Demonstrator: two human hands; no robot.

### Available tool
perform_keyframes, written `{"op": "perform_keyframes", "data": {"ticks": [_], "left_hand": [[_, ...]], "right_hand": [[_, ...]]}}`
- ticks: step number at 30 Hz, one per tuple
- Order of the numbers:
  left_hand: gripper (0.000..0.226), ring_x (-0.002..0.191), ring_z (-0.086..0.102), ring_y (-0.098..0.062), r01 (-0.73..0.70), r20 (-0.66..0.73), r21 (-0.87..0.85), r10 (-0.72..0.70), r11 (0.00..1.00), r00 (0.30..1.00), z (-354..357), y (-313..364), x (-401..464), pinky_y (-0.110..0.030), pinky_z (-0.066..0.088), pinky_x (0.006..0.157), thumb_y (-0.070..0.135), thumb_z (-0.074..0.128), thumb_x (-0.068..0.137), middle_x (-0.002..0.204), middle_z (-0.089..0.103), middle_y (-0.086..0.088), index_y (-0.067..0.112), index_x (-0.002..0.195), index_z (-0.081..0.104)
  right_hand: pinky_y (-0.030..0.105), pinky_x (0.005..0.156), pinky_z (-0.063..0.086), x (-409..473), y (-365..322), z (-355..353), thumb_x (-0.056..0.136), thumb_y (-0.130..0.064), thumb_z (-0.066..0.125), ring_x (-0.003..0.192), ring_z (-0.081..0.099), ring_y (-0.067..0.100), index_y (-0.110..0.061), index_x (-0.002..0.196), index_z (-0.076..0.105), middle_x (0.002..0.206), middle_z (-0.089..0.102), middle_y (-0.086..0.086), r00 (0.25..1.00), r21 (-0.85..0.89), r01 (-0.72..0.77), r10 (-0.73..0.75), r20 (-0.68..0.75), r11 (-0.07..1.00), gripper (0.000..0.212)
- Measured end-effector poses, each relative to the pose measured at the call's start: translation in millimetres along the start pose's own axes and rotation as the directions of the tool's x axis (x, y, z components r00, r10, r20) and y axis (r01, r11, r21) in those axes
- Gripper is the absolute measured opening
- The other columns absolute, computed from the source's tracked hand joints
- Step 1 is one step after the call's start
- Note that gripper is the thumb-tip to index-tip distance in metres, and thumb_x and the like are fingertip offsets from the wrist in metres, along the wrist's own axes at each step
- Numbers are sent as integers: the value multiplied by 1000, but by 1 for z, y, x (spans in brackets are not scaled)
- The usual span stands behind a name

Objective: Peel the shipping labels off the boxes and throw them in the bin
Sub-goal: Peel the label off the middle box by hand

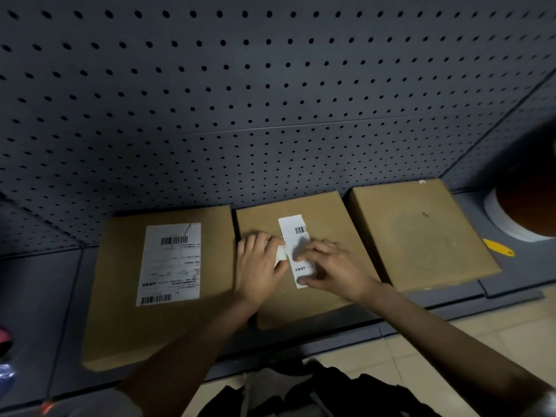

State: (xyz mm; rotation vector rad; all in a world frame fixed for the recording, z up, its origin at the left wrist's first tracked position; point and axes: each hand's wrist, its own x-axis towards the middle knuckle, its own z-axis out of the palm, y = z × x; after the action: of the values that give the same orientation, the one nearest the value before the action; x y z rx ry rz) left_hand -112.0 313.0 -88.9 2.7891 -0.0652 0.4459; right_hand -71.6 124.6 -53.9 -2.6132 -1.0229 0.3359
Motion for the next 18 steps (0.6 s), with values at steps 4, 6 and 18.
{"op": "perform_keyframes", "data": {"ticks": [4, 6, 18], "left_hand": [[31, 83, 51, -23, -1, 16, -11, 1, 1000, 1000, 4, 0, 1, -34, 32, 75, 41, 53, 72, 90, 56, -1, 19, 93, 61], [33, 83, 50, -24, -8, 3, -10, 8, 1000, 1000, 3, 1, 1, -34, 31, 74, 44, 52, 72, 88, 56, -2, 19, 91, 62], [33, 84, 53, -24, -7, -2, -2, 7, 1000, 1000, 5, 0, 1, -35, 33, 76, 47, 50, 78, 89, 57, -2, 19, 91, 62]], "right_hand": [[21, 92, 31, -7, -7, 3, 74, -46, 69, 117, 44, 11, -30, 120, 56, 125, 53, -9, 1000, 33, 6, -5, -22, 999, 50], [18, 91, 25, -7, -9, 3, 73, -46, 71, 118, 42, 10, -30, 119, 56, 126, 52, -10, 1000, 49, -7, 8, -24, 999, 51], [17, 89, 18, 3, -11, 1, 73, -38, 71, 125, 37, 10, -30, 116, 53, 131, 47, -10, 997, 64, -52, 48, 54, 997, 47]]}}
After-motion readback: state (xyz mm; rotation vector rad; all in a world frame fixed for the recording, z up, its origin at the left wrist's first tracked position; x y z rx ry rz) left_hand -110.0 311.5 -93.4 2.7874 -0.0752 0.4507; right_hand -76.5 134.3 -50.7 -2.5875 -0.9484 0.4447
